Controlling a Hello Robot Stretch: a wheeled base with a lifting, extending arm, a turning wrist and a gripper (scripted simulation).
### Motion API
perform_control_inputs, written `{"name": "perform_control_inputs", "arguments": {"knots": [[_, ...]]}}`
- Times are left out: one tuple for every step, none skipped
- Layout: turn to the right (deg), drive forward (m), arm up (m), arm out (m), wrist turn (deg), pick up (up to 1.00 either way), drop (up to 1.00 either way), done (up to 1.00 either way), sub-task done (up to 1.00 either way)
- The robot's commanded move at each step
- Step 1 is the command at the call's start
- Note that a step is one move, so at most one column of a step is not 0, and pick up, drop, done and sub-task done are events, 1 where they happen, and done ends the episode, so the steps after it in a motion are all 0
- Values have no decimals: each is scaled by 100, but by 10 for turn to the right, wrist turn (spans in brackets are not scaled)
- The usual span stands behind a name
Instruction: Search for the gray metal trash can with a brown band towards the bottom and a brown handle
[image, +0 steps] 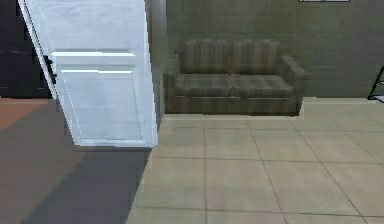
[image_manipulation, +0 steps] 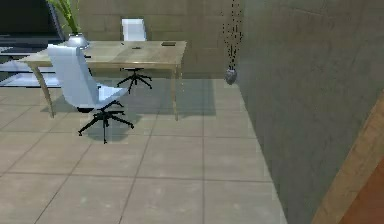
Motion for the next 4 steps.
{"name": "perform_control_inputs", "arguments": {"knots": [[300, 0, 0, 0, 0, 0, 0, 0, 0], [0, 10, 0, 0, 0, 0, 0, 0, 0], [-450, 0, 0, 0, 0, 0, 0, 0, 0], [-210, 0, 0, 0, 0, 0, 0, 0, 0]]}}
